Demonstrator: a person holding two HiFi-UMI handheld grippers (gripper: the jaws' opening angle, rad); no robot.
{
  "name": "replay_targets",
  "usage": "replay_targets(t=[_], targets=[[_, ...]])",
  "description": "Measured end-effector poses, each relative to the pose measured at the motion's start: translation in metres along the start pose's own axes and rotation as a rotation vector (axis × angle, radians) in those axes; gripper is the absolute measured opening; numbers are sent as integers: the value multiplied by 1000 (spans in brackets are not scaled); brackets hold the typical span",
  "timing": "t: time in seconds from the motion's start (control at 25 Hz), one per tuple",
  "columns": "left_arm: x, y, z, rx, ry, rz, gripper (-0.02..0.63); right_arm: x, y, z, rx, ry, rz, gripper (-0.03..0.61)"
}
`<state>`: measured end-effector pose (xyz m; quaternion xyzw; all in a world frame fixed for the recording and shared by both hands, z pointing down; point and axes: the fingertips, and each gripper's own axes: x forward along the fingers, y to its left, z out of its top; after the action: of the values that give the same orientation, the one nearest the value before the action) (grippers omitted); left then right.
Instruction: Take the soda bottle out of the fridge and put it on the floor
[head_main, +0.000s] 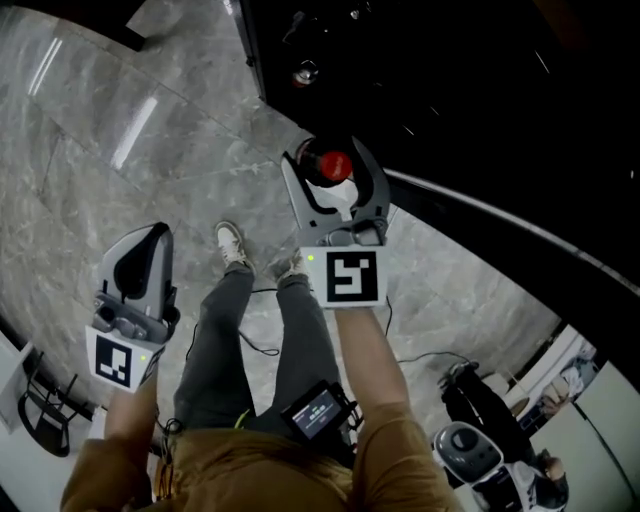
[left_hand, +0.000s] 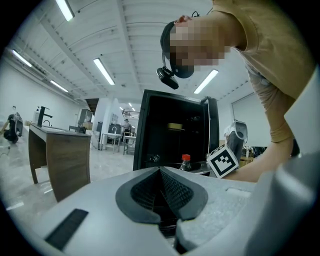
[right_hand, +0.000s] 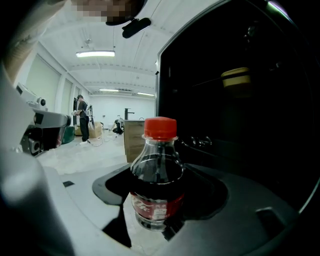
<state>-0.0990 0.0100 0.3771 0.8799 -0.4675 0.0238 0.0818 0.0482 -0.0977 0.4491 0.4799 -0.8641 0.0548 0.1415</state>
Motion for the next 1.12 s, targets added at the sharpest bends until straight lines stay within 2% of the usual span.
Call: replay_targets(t=[0.16,0.4,0.68,0.84,1.12], targets=[[3,-1,-39,-31,16,-8,2,9,12,-37,-18,15,39,296],[19,9,-104,16,55,-18,2,31,27,-106,-63,66,106,296],[41,20,-170,41,50,-31,2,60,32,-169,-101,94,149,296],[55,34,-202,59,42,-34,2,80,32,-203,-128,106,169,296],[71,50,-238,89,23,-69,2,99,41,-250,-188,137,207,296]])
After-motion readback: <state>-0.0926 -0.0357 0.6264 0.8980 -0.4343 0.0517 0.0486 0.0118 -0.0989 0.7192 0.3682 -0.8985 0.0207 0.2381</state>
